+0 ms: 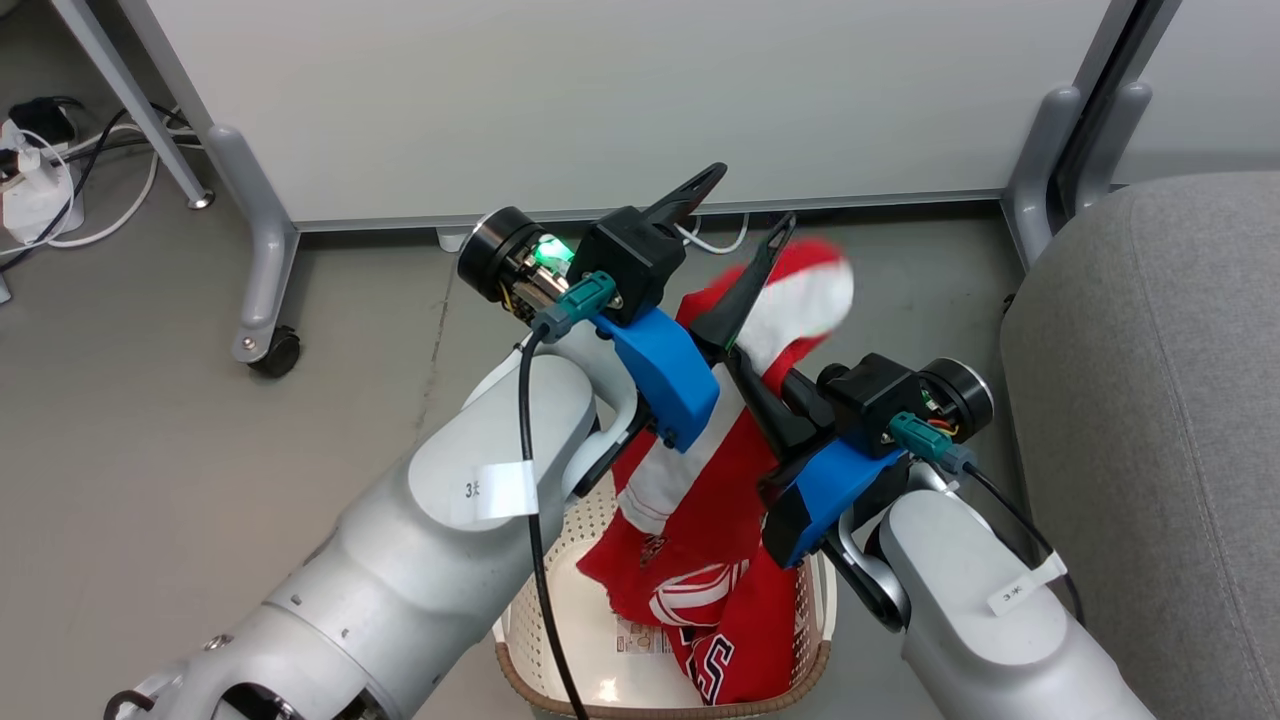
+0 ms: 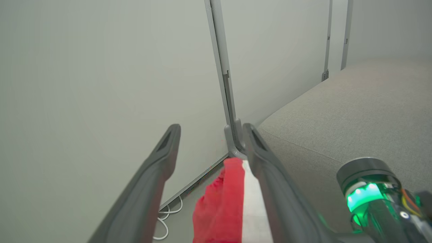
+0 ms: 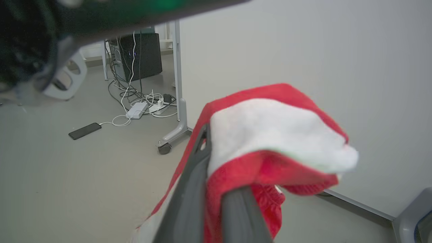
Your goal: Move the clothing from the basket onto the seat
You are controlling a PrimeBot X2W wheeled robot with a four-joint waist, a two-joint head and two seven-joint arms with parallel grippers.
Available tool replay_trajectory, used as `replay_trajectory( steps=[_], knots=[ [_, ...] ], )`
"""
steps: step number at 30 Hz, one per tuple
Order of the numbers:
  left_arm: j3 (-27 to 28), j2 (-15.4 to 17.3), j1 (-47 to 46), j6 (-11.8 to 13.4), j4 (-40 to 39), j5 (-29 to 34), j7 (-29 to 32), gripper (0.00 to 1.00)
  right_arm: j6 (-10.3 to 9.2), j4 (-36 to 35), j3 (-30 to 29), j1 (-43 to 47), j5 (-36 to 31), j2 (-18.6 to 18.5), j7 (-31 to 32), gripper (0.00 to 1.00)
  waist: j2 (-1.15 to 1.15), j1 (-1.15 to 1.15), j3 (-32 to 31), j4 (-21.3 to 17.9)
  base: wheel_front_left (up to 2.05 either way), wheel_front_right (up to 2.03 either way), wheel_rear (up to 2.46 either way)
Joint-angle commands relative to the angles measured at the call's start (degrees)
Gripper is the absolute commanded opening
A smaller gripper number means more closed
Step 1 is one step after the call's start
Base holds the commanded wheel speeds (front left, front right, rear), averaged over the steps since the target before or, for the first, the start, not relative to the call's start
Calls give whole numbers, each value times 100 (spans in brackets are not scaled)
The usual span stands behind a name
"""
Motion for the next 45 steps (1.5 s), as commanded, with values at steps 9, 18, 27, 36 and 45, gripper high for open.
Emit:
replay_trajectory(
  steps=[9,18,27,36,45],
  knots=[
    [258,4,302,72,-157,205,-27,100,1,-91,-235,138,-14,-16,-6,0,0,0,11,-45,0,0,0],
    [526,55,663,59,-375,430,-23,100,1,-231,-794,249,-221,-17,-6,0,0,0,118,-236,0,0,0],
    [737,90,1027,26,-723,715,-23,100,1,-529,-1422,350,-668,-51,-6,0,0,0,295,-709,0,0,0],
    [839,188,1213,-15,-974,1007,-22,100,1,-1144,-1947,468,-705,-186,-6,0,0,0,607,-1381,0,0,0],
    [821,329,1261,-52,-1090,1219,-23,100,1,-1796,-2441,743,-702,-373,-6,0,0,0,912,-1950,0,0,0]
  ],
)
